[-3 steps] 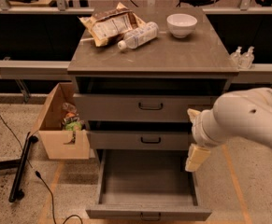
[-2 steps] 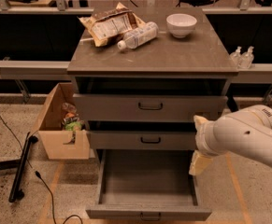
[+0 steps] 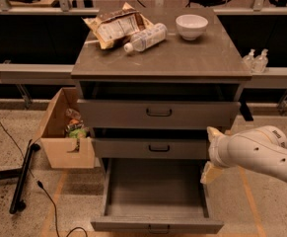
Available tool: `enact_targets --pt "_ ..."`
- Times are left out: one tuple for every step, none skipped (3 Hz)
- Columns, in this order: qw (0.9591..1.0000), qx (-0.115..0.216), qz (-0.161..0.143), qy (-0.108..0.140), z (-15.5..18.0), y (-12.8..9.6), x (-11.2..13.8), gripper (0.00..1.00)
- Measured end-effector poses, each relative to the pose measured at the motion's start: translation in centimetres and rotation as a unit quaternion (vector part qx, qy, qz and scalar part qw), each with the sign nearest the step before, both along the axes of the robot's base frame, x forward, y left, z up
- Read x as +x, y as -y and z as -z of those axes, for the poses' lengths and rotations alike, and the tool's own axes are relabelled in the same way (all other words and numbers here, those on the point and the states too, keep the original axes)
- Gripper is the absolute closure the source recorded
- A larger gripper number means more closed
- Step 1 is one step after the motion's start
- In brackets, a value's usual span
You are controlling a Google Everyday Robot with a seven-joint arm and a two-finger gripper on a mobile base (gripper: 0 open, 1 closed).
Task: Open middle drawer
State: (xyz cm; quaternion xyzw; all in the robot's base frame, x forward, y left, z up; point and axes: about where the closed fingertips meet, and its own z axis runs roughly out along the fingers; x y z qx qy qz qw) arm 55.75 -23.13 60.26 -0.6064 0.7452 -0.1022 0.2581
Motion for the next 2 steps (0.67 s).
enact_targets --pt "0.9997 0.017 -0.012 -0.012 3.5 1.3 2.1 0.0" --pt "0.998 0.045 -0.033 -0.03 7.7 3.0 4.7 0.0"
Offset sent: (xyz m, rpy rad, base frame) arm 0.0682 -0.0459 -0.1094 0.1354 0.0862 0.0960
